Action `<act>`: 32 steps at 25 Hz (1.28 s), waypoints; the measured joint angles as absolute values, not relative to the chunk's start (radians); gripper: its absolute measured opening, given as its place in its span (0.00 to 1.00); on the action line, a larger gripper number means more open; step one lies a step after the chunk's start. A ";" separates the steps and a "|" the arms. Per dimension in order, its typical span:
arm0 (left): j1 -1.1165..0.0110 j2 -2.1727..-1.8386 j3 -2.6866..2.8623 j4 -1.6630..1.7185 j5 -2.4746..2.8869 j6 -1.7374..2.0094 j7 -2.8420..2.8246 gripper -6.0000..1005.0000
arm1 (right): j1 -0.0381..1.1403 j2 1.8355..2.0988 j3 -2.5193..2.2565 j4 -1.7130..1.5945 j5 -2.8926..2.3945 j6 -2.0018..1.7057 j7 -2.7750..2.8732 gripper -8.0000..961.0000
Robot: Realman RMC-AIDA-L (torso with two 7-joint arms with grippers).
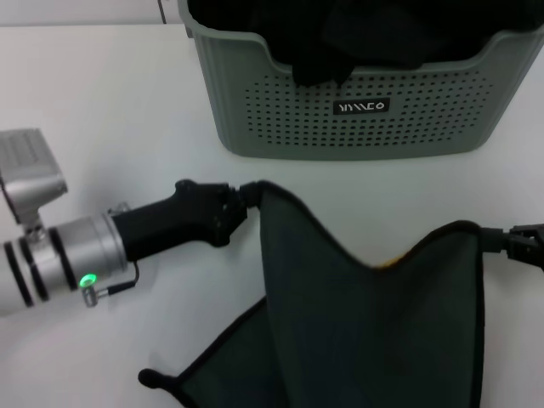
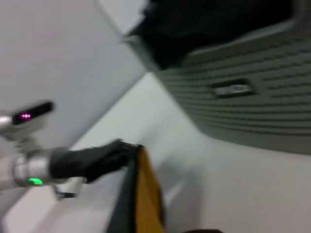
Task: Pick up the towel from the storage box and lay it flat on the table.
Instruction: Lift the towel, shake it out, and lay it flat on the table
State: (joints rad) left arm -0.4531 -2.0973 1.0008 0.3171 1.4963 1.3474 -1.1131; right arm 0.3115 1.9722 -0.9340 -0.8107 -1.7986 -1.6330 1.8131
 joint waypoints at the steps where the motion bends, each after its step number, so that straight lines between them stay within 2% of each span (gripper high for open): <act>1: -0.461 -2.097 1.001 0.317 1.490 1.336 -1.113 0.03 | 0.311 1.971 -0.933 -0.808 -1.805 -1.609 1.821 0.09; 8: -0.528 -2.098 1.011 0.320 1.488 1.250 -1.106 0.03 | 0.339 1.975 -0.946 -0.803 -1.828 -1.445 1.849 0.10; 17: -0.554 -2.097 1.072 0.364 1.510 1.089 -1.062 0.03 | 0.450 2.019 -0.948 -0.799 -2.013 -1.262 1.899 0.10; 32: -0.565 -2.099 1.228 0.440 1.514 0.882 -0.954 0.03 | 0.522 2.018 -0.997 -0.773 -2.026 -1.099 1.922 0.11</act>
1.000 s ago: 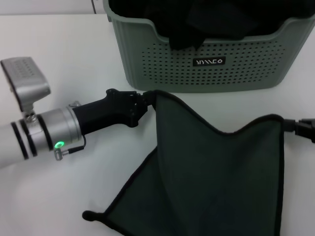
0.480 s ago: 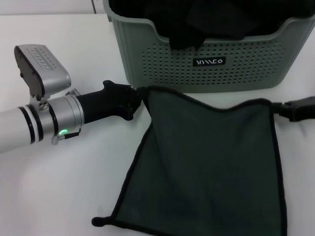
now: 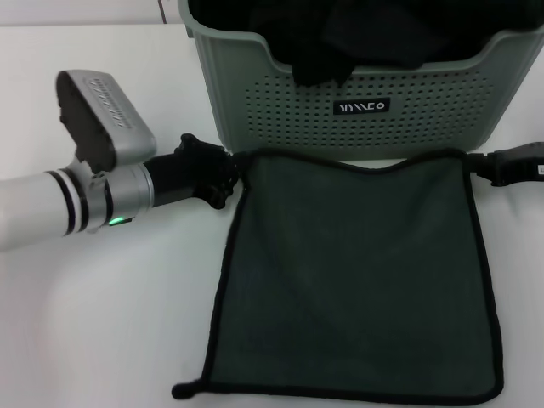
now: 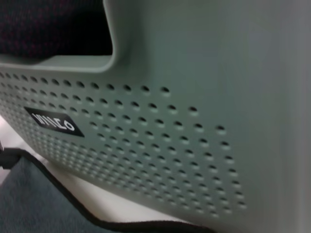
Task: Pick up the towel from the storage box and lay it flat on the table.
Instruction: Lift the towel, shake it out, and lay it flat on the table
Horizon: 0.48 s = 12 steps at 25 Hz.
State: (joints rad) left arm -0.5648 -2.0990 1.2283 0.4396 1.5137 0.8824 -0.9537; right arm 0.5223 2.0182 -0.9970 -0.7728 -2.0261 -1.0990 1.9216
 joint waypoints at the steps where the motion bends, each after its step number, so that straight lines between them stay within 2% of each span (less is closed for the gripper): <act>1: -0.565 -2.099 1.242 0.442 1.514 0.869 -0.953 0.03 | 0.524 2.019 -0.999 -0.773 -2.026 -1.095 1.922 0.11; 12: -0.547 -2.100 1.302 0.483 1.503 0.788 -0.916 0.03 | 0.519 2.017 -1.002 -0.781 -2.026 -1.089 1.922 0.12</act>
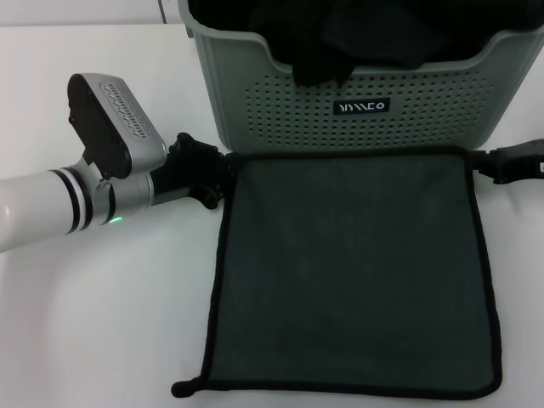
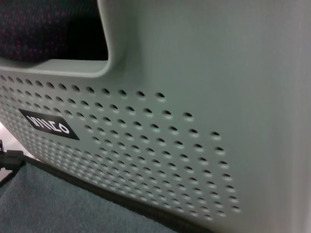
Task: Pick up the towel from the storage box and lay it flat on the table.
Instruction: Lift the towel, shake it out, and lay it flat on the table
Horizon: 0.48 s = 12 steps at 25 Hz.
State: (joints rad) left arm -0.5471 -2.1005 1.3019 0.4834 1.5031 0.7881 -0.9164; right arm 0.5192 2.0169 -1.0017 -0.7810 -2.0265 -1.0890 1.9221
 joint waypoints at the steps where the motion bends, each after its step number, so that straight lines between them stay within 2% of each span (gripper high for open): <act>1: -0.546 -2.101 1.302 0.485 1.501 0.787 -0.907 0.03 | 0.519 2.017 -1.002 -0.781 -2.026 -1.088 1.922 0.12; 12: -0.540 -2.103 1.303 0.487 1.500 0.785 -0.879 0.04 | 0.516 2.015 -1.001 -0.787 -2.023 -1.095 1.922 0.13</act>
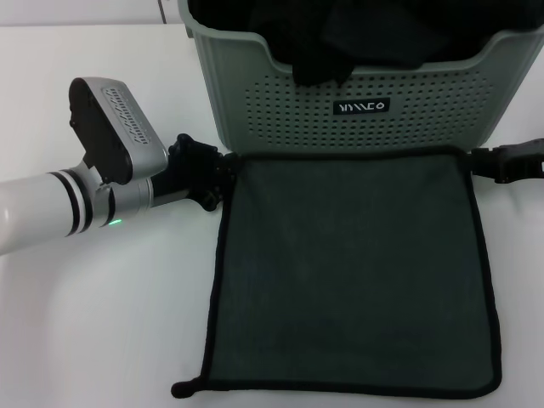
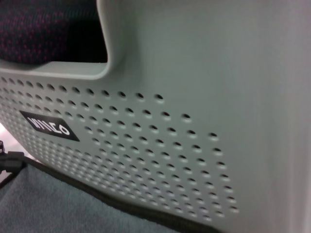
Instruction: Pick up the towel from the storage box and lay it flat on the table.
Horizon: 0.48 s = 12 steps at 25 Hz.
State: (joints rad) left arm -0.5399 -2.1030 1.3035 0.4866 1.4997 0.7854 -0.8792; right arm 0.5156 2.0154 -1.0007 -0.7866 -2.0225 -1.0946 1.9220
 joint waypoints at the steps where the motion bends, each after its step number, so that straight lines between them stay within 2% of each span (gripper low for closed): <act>1: -0.538 -2.103 1.302 0.487 1.498 0.785 -0.879 0.04 | 0.513 2.016 -0.999 -0.787 -2.020 -1.095 1.922 0.13; 4: -0.532 -2.103 1.299 0.487 1.495 0.785 -0.879 0.08 | 0.510 2.017 -0.990 -0.789 -2.014 -1.096 1.924 0.14; 8: -0.523 -2.103 1.299 0.488 1.495 0.787 -0.884 0.14 | 0.492 2.016 -0.988 -0.816 -2.012 -1.110 1.943 0.28; 10: -0.514 -2.103 1.301 0.497 1.495 0.795 -0.889 0.23 | 0.469 2.019 -0.988 -0.852 -2.011 -1.129 1.946 0.36; 12: -0.491 -2.103 1.303 0.519 1.495 0.810 -0.896 0.31 | 0.441 2.021 -0.988 -0.894 -2.001 -1.156 1.950 0.50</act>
